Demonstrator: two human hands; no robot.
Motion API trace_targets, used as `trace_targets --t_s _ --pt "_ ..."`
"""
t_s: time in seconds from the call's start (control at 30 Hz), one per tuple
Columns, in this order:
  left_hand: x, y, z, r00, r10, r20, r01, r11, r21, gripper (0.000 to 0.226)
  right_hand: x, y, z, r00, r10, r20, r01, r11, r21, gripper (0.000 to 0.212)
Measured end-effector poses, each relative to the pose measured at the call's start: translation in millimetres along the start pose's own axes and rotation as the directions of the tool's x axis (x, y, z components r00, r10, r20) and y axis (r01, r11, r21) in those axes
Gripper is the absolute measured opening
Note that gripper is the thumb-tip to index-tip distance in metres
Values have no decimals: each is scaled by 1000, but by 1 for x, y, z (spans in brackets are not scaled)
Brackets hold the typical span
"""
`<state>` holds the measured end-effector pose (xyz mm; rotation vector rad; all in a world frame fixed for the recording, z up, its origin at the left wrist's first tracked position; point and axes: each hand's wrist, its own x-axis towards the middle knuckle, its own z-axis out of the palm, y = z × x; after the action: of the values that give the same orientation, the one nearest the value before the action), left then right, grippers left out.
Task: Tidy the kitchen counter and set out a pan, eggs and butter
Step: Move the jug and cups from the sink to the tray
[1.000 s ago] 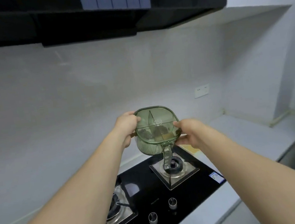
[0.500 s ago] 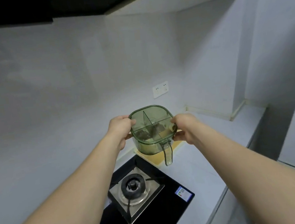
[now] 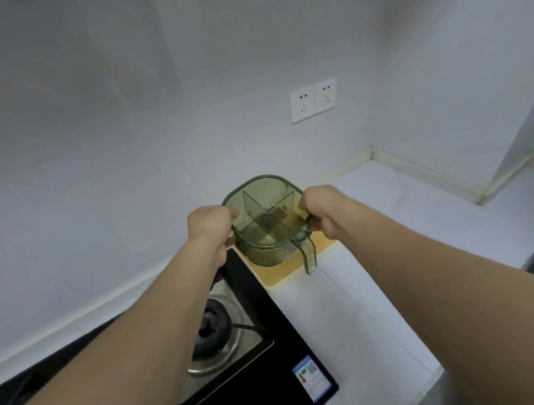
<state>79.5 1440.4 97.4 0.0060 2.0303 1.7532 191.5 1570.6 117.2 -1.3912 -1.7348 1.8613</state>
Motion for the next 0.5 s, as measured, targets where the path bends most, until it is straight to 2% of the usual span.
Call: trace_targets --t_s 0.1,0.2,0.23,0.33,0.43,0.5 --pt "27 -14 21 995 -81 -66 76 995 -71 6 52 -9 3 998 -25 51 31 993 -117 26" --pt "44 -28 37 981 -153 -118 134 978 -157 6 96 -17 13 982 -112 153 153 945 -288 22" --pt "49 -34 42 972 -184 -143 154 968 -199 5 108 -19 17 973 -142 184 198 920 -337 20" --pt "61 -53 56 941 -283 -188 219 929 -299 13 133 -19 26 938 -216 273 324 825 -462 41" --pt "76 -73 68 909 -344 -235 246 899 -363 21 161 -11 37 892 -226 392 422 727 -542 40" --pt "91 -85 74 892 -371 -256 260 887 -382 16 185 -2 44 877 -209 433 449 681 -578 36"
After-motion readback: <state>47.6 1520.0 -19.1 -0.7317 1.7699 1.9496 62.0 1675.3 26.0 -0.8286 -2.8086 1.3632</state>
